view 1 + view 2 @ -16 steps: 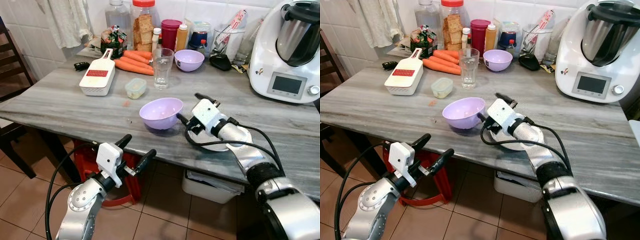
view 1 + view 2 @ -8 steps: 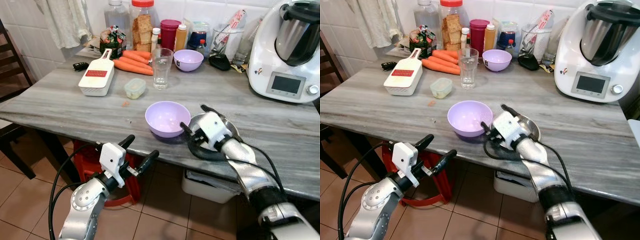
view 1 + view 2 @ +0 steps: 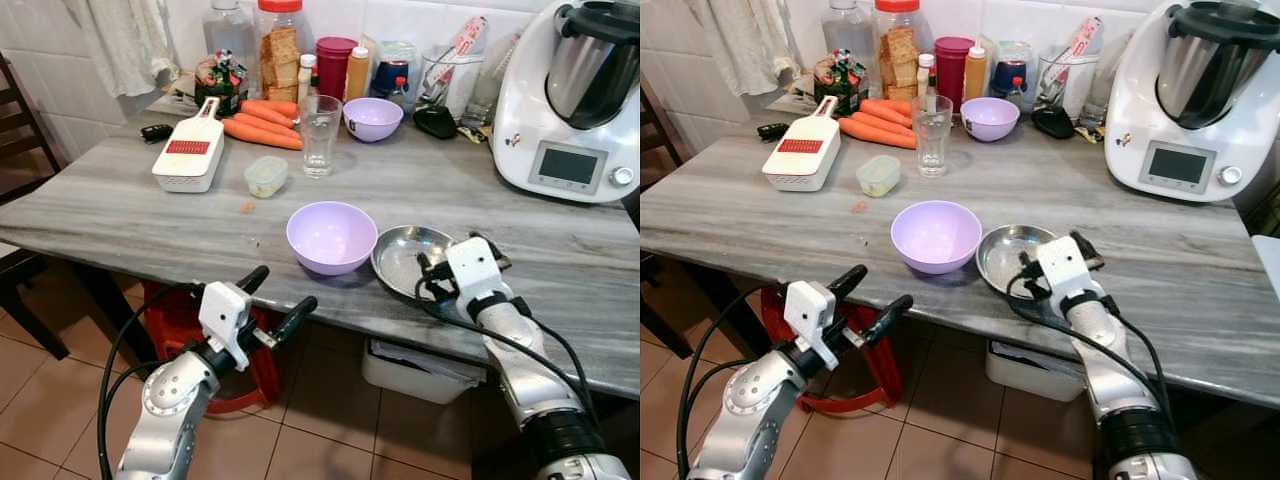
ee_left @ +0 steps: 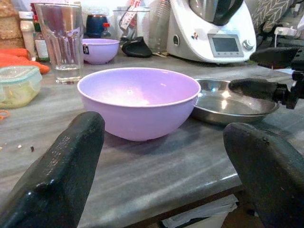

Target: Setting the table

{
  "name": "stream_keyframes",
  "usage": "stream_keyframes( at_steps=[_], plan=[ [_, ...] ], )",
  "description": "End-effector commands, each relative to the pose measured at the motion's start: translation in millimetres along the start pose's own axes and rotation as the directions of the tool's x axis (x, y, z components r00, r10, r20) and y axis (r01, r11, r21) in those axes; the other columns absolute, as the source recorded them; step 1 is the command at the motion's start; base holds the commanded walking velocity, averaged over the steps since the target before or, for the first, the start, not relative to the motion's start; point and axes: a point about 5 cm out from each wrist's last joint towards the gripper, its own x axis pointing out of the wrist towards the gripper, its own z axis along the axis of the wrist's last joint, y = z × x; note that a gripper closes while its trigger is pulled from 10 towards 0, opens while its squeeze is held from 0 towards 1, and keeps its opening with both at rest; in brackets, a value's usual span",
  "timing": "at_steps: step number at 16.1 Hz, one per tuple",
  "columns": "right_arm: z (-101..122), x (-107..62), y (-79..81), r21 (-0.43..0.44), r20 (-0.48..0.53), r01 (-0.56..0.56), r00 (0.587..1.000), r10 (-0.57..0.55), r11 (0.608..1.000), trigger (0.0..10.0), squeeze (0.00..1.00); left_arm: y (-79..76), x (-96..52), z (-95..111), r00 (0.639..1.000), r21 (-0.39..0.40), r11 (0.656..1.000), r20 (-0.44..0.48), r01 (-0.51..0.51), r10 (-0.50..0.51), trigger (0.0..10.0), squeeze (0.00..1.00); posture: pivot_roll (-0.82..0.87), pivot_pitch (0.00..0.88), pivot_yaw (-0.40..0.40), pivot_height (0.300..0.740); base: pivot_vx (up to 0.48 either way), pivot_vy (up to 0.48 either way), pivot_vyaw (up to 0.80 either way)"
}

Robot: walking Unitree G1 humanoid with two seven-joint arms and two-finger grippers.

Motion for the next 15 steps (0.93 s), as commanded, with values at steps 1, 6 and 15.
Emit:
stream_keyframes(
  at_steps=[1, 6, 15],
  plan=[
    [1.7, 0.0, -2.8, 0.022, -0.026, -0.003, 1.000, 0.004, 1.000, 10.0, 0.00, 1.3, 3.6, 0.4, 1.000, 0.010, 1.000, 0.002, 0.005, -0.005, 10.0, 0.00, -0.01, 0.000, -0.031, 0.740, 0.000, 0.000, 0.00],
    [0.1, 11.9, 5.1, 0.031, -0.076, -0.100, 0.992, 0.102, 0.995, 10.0, 0.00, 3.4, 4.9, -1.7, 1.000, 0.009, 1.000, 0.001, -0.003, 0.003, 10.0, 0.00, 0.00, 0.000, -0.030, 0.740, 0.000, 0.000, 0.00],
    [-0.7, 28.3, 12.4, 0.029, -0.176, -0.250, 0.952, 0.251, 0.968, 10.0, 0.00, 4.6, 3.3, -4.7, 1.000, 0.008, 1.000, -0.002, -0.016, 0.016, 10.0, 0.00, 0.02, 0.000, -0.041, 0.740, 0.000, 0.000, 0.00]
  ],
)
